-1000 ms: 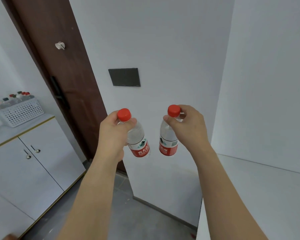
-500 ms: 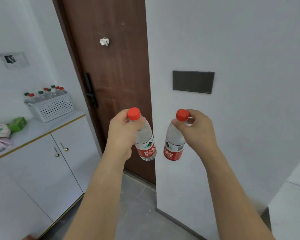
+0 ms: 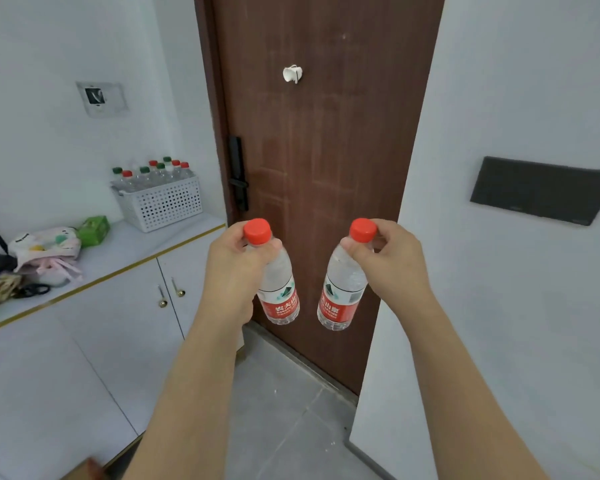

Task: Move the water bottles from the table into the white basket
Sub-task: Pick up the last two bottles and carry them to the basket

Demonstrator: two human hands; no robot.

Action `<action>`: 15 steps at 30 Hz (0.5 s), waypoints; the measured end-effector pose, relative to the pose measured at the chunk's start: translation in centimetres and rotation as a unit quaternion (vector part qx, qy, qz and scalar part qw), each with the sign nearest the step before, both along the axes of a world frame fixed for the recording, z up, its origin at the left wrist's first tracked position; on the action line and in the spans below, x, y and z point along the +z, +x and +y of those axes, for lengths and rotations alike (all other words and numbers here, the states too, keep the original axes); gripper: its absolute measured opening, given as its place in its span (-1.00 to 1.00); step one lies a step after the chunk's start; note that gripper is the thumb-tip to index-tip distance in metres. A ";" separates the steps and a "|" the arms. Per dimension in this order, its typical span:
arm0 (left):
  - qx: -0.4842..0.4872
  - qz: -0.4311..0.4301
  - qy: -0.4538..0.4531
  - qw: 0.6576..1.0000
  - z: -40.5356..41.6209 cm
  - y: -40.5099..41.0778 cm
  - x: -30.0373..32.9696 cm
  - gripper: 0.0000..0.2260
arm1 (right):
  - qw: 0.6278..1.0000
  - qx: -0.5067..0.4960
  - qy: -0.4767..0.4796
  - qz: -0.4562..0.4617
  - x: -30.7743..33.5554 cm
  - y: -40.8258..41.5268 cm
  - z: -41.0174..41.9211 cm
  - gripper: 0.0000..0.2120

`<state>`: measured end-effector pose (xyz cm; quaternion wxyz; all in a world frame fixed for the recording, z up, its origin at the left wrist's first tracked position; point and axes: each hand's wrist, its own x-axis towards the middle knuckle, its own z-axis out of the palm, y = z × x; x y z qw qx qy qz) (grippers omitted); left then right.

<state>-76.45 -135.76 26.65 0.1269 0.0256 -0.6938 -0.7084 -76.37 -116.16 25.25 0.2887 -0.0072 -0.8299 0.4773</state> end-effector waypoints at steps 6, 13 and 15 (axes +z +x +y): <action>0.006 -0.014 0.007 1.000 -2.5 -8.1 -1.6 -0.79 | 1.000 0.026 0.003 -0.014 -1.7 -9.0 -2.6 -0.81; 0.030 -0.012 -0.021 0.999 -4.3 -20.1 0.0 -0.80 | 0.998 0.058 -0.015 0.004 -1.2 -22.1 -4.8 -0.81; 0.040 -0.003 -0.022 0.999 -5.1 -23.1 0.8 -0.80 | 0.998 0.069 -0.007 0.009 -0.6 -25.7 -5.7 -0.80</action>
